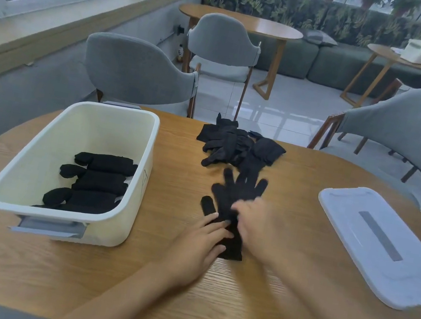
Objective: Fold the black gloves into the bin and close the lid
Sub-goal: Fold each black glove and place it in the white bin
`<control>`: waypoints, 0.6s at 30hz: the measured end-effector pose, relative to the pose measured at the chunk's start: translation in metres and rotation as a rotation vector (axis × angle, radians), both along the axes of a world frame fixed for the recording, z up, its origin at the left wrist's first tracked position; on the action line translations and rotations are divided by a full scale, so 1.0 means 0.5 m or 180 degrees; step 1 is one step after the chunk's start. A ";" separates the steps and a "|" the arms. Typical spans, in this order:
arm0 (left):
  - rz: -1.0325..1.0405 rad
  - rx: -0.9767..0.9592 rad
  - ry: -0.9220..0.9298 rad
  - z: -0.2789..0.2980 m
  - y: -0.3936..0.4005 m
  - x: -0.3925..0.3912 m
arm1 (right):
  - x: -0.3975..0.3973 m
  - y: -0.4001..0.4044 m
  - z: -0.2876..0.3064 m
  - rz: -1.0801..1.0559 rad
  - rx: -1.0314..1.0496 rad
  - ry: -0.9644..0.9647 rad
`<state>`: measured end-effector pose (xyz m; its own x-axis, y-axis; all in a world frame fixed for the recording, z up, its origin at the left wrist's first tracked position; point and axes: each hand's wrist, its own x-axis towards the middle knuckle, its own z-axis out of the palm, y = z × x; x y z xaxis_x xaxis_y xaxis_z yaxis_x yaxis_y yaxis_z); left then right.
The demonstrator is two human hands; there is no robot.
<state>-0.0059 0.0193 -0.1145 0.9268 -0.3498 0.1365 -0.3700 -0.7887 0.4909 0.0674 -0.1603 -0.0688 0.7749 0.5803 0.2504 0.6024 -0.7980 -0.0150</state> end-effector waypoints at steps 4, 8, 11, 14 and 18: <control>-0.0070 -0.0053 -0.0053 -0.001 0.004 -0.007 | -0.055 -0.012 -0.083 -0.0002 0.0608 -0.0113; 0.0153 0.0056 -0.0160 -0.009 0.008 -0.012 | -0.047 -0.010 -0.077 -0.0219 0.1023 -0.0047; 0.0338 0.0152 -0.0108 -0.012 0.007 -0.015 | -0.042 -0.006 -0.061 -0.0382 0.1263 -0.0001; 0.0361 0.0177 -0.0188 -0.015 0.003 -0.016 | -0.043 0.000 -0.040 -0.0458 0.1448 -0.0060; 0.0351 0.0088 -0.0236 -0.025 0.008 -0.010 | -0.079 0.014 -0.037 -0.0266 0.1428 -0.0267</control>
